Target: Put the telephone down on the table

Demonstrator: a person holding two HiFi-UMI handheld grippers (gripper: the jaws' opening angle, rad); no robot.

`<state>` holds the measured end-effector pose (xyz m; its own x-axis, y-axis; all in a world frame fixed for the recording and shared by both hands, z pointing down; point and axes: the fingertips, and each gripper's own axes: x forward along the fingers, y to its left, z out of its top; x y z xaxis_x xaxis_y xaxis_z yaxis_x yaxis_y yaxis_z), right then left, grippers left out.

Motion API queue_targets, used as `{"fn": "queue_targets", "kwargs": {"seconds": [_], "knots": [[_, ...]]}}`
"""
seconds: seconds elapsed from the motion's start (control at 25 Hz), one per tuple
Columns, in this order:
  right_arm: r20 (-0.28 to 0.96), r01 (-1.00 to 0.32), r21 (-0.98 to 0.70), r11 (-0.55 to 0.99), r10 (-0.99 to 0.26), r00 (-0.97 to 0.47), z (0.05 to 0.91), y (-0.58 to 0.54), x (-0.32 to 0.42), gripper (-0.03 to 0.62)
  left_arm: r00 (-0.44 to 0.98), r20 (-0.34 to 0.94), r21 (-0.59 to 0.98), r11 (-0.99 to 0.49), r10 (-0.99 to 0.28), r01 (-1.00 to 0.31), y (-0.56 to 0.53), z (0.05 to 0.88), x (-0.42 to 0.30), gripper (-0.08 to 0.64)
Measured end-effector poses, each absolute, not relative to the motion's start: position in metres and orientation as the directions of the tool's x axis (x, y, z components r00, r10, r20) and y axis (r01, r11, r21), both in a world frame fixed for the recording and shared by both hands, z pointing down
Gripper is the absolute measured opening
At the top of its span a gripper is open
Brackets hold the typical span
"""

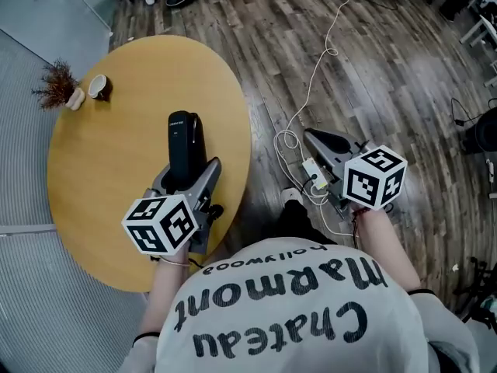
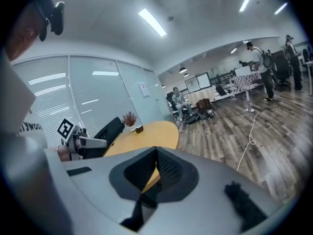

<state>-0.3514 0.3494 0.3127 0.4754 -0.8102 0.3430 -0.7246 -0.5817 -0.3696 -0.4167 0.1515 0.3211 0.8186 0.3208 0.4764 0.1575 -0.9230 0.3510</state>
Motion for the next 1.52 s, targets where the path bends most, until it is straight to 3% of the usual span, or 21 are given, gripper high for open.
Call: {"fn": "queue_targets", "kwargs": {"seconds": [0.4,0.76,1.16,1.52], "knots": [[0.384,-0.832,-0.326,-0.450,-0.867,0.318,0.299,0.370,-0.260,0.014,0.874,0.443,0.378,-0.925,0.199,0.019,0.179,0.301,-0.326,0.334],[0.324,-0.889,-0.315,-0.333,-0.918,0.229,0.282,0.336,-0.219,0.014,0.861,0.479,0.382,-0.924,0.171,-0.029,0.182,0.309,-0.283,0.334],[0.296,-0.937,-0.295,-0.188,-0.950,0.097,0.273,0.294,-0.200,0.014,0.875,0.479,0.384,-0.913,0.070,-0.137,0.151,0.321,-0.287,0.333],[0.251,-0.943,-0.324,0.079,-0.954,-0.166,0.270,0.207,-0.199,0.015,0.873,0.481,0.411,-0.858,-0.082,-0.307,0.095,0.325,-0.295,0.333]]}}
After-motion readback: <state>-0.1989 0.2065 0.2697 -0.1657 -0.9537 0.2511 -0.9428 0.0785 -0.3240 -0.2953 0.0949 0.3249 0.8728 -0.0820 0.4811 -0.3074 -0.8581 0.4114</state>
